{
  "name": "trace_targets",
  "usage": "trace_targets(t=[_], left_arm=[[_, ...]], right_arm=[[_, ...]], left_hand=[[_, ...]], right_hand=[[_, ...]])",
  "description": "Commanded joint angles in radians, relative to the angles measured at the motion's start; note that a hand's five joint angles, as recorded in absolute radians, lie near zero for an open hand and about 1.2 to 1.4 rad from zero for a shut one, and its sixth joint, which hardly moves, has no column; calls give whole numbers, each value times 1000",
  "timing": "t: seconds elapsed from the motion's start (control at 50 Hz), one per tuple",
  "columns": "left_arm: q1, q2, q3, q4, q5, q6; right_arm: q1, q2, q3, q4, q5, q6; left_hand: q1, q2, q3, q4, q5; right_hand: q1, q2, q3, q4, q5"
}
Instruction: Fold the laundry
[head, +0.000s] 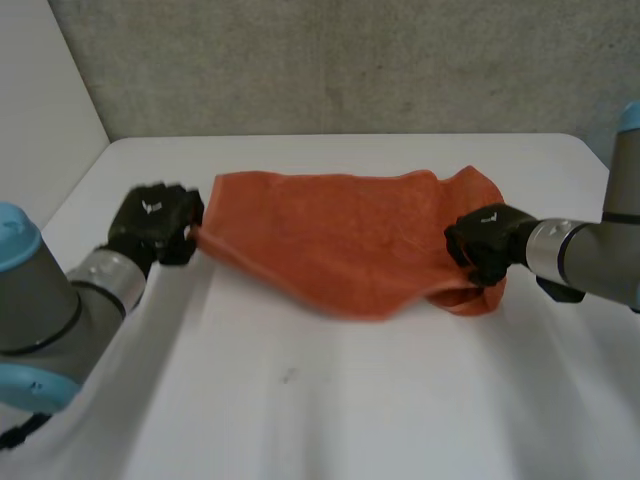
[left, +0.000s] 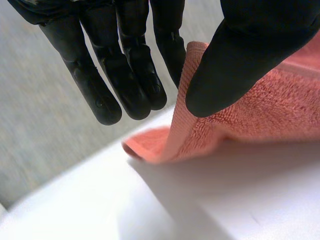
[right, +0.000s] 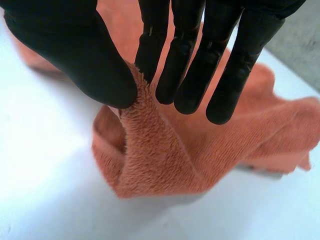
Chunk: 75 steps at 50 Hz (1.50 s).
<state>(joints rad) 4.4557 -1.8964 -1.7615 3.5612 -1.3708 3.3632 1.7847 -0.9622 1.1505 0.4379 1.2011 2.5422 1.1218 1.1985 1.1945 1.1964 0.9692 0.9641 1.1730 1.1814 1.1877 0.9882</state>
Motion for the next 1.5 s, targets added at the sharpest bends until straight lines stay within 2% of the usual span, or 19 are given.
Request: trace_targets(t=[0.02,0.04,0.12,0.22,0.42,0.66,0.88,1.5], left_arm=[[-3,-6,-30,-129,-7,91],[-4,-1,-32,-154,-7,119],[-24,5,-32,-203,-10,156],[-61,37,-32,-216,-11,154],[-147,30,-26,-208,-68,157],[-182,-105,-16,-177,-234,165],[-177,-139,-7,-130,-243,173],[-138,-233,76,-125,-241,205]], right_arm=[[21,-1,76,-140,38,61],[21,-6,83,-148,38,73],[22,-45,121,-174,34,127],[25,-75,164,-211,34,141],[39,-113,195,-243,35,202],[41,-121,202,-248,35,222],[41,-119,204,-254,34,222],[39,-118,215,-272,34,214]], left_hand=[[97,21,25,23,75],[-122,-199,-195,-197,-144],[-447,-523,-519,-521,-469],[-518,-594,-590,-592,-540],[-527,-603,-599,-601,-549],[-571,-647,-643,-645,-592],[-571,-647,-643,-645,-593],[-541,-618,-614,-616,-563]], right_hand=[[432,223,215,209,234],[432,223,215,209,234],[432,223,215,209,234],[432,223,215,209,234],[432,223,215,209,234],[432,223,215,209,234],[432,223,215,209,234],[432,223,215,209,234]])
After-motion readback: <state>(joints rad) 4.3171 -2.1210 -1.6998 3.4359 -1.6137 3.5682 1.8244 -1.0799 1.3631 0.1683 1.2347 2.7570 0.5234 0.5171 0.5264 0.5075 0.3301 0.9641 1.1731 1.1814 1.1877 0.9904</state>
